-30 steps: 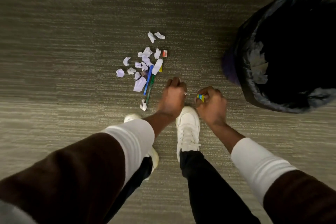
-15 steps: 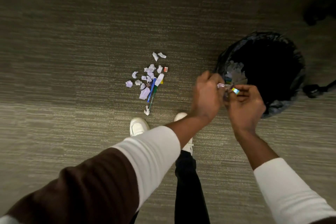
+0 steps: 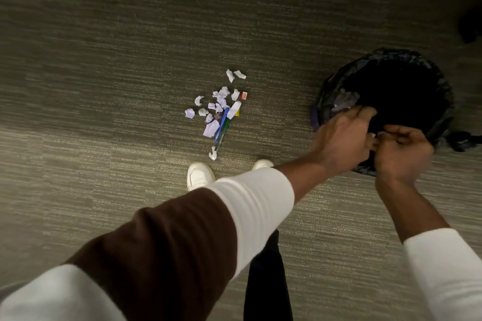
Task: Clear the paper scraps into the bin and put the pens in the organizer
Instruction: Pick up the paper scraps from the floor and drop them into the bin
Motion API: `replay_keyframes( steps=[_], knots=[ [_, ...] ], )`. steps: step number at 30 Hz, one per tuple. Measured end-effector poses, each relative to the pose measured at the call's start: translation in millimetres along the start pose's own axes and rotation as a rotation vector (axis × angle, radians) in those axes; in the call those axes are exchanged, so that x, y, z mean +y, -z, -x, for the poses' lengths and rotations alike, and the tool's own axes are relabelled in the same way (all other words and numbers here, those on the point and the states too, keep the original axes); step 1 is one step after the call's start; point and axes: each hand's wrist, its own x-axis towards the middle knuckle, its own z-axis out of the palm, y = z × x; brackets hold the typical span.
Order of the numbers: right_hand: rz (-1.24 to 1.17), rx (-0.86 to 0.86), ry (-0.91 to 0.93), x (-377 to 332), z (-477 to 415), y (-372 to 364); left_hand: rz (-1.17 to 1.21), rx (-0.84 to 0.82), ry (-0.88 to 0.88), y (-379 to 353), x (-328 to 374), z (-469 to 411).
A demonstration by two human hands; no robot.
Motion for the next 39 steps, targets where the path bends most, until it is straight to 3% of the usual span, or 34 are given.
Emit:
replay_keyframes(
  steps=[7,10,19,21,25,32,35,39],
  knots=[
    [0.134,-0.231,0.243,-26,39,-44,-0.05,0.052,0.121,37,-55,38],
    [0.214,-0.435,0.385,-39,57,-77,-0.084,0.11,0.209,54,-91,49],
    [0.942,-0.965,0.683,-49,92,-194,-0.277,0.181,0.426,98,-232,79],
    [1.116,-0.975,0.776,-46,92,-226,-0.345,0.201,0.467,105,-264,86],
    [1.176,-0.966,0.941,-34,83,-292,-0.448,0.229,0.512,107,-332,95],
    [1.261,-0.857,1.18,-13,56,-385,-0.437,0.074,0.668,81,-430,81],
    [1.281,-0.882,1.236,-7,44,-414,-0.396,0.047,0.666,69,-453,67],
    [1.304,-0.918,1.343,0,35,-437,-0.519,0.058,0.578,54,-459,53]
  ],
)
